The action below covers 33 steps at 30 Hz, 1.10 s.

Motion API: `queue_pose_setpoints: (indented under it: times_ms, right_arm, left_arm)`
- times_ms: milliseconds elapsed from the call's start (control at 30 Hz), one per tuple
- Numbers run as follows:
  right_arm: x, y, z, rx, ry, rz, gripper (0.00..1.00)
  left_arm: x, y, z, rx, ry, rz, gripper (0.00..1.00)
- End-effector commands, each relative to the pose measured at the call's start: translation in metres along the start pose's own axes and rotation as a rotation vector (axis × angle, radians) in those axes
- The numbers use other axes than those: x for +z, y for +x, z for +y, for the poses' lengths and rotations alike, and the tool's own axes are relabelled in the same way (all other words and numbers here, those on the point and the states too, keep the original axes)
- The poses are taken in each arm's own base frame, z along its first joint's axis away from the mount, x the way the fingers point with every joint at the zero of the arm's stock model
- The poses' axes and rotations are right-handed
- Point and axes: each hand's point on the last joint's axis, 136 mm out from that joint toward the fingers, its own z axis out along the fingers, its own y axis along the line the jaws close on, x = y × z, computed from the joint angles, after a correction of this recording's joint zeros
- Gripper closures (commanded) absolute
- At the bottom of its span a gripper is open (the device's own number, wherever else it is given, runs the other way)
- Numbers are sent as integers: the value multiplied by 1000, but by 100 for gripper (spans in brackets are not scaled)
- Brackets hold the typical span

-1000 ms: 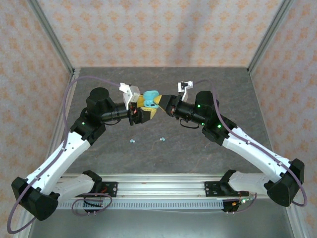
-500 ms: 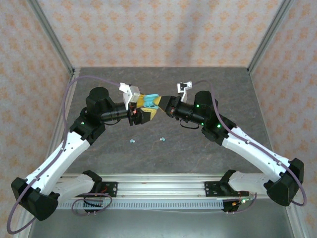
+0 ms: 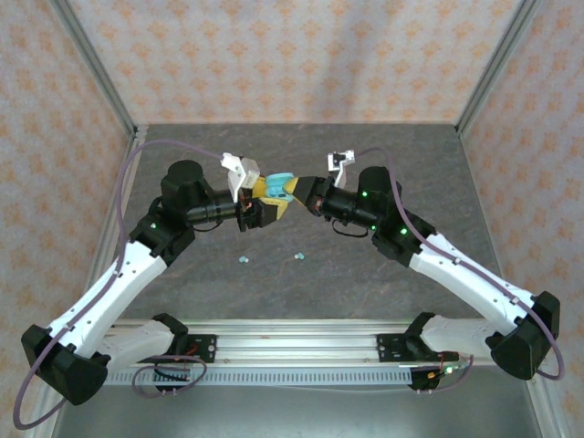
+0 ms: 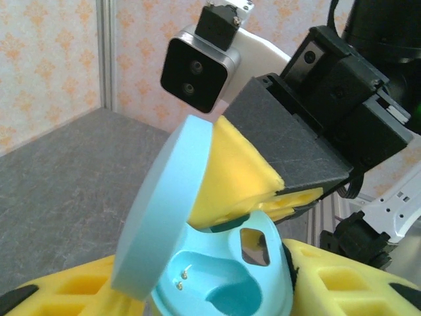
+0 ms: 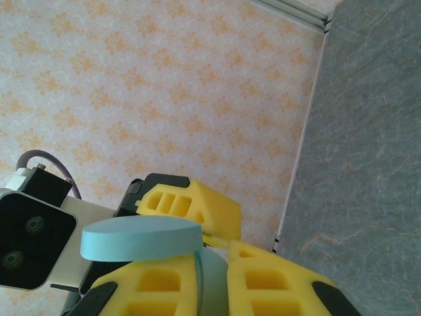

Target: Insert the wireless bluetooth earbuds into the charging case

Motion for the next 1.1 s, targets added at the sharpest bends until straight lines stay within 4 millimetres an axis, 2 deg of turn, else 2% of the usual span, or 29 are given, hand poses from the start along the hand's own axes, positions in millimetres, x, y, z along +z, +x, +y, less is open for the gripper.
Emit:
queue_pose_setpoints:
  times_ms: [0, 67, 200, 333, 533, 600, 733, 900, 1067]
  right_arm:
    - [-10, -8, 28, -21, -70, -17, 86]
    - [-11, -9, 29, -19, -74, -20, 86]
    - [-11, -10, 30, -17, -78, -24, 86]
    - [-12, -10, 30, -17, -80, -24, 84]
    - [-13, -14, 30, -25, -76, -42, 57]
    - [-13, -16, 31, -30, -75, -50, 51]
    - [-13, -22, 29, -29, -61, -67, 45]
    - [-19, -35, 11, 10, 3, -127, 43]
    - [-28, -38, 15, 5, -9, -147, 43]
  left_arm:
    - [-2, -11, -5, 21, 23, -24, 56]
    - [-1, -10, -6, 18, 29, -18, 61]
    - [-1, -10, -6, 14, 34, -15, 64]
    - [1, -10, -7, 5, 44, -16, 76]
    - [2, -13, -9, 0, 64, -23, 87]
    - [2, -13, -11, -4, 77, -24, 89]
    - [2, -14, -12, -7, 84, -23, 92]
    - [0, -13, -13, -6, 82, -23, 93]
    - [-2, -9, -8, -9, 38, -23, 97]
